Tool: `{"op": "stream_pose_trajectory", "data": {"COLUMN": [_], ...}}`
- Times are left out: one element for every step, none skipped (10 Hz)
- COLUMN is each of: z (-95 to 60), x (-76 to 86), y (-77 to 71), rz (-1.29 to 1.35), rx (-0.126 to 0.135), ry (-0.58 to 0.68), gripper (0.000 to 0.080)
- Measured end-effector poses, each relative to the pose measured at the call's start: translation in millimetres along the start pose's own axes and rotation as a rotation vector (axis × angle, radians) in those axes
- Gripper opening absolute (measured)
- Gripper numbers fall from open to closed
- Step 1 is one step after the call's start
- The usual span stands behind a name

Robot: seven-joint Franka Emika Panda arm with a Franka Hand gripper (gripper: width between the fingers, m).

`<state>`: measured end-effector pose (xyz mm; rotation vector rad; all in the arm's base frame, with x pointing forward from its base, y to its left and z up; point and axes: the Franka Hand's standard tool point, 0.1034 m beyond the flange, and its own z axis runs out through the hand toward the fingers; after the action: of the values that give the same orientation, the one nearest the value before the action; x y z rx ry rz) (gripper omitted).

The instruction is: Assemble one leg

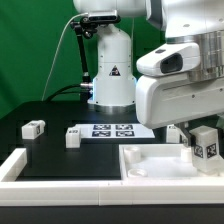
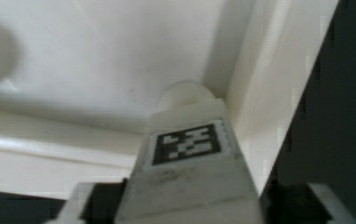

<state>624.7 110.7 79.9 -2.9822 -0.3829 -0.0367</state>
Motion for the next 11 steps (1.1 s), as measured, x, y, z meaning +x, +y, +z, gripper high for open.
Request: {"op": "stream_pose_trajectory", "data": {"z": [0.0,0.0,0.4,0.6,0.7,0.8,1.2,1.5,1.8,1.9,2.0], "x": [0.0,0.0,-0.2,-1.4,-1.5,-0.8,-0.7,-0.6,-0.8,-0.9,-0.9], "y": [0.0,-0.1,0.7,1.3,1.1,0.6,0.6,0.5,0.7,0.8,0.8], "rz": [0.000,0.004,0.049,0.133,0.222,0.369,0.491,0.583,0.731,0.857,1.024], "rx": [0.000,0.000,0.005,0.014,0.018,0.022,0.022,0.023,0.029,0.033,0.035], "ry": [0.000,0.000,0.006,0.015,0.021,0.027,0.036,0.045,0.050,0.050,0.049], "gripper": [0.0287,0.0288,0.0288,0.0288,0.0288,0.0288,0.0288,0.0290,0.0290,0.0290,0.0290]}}
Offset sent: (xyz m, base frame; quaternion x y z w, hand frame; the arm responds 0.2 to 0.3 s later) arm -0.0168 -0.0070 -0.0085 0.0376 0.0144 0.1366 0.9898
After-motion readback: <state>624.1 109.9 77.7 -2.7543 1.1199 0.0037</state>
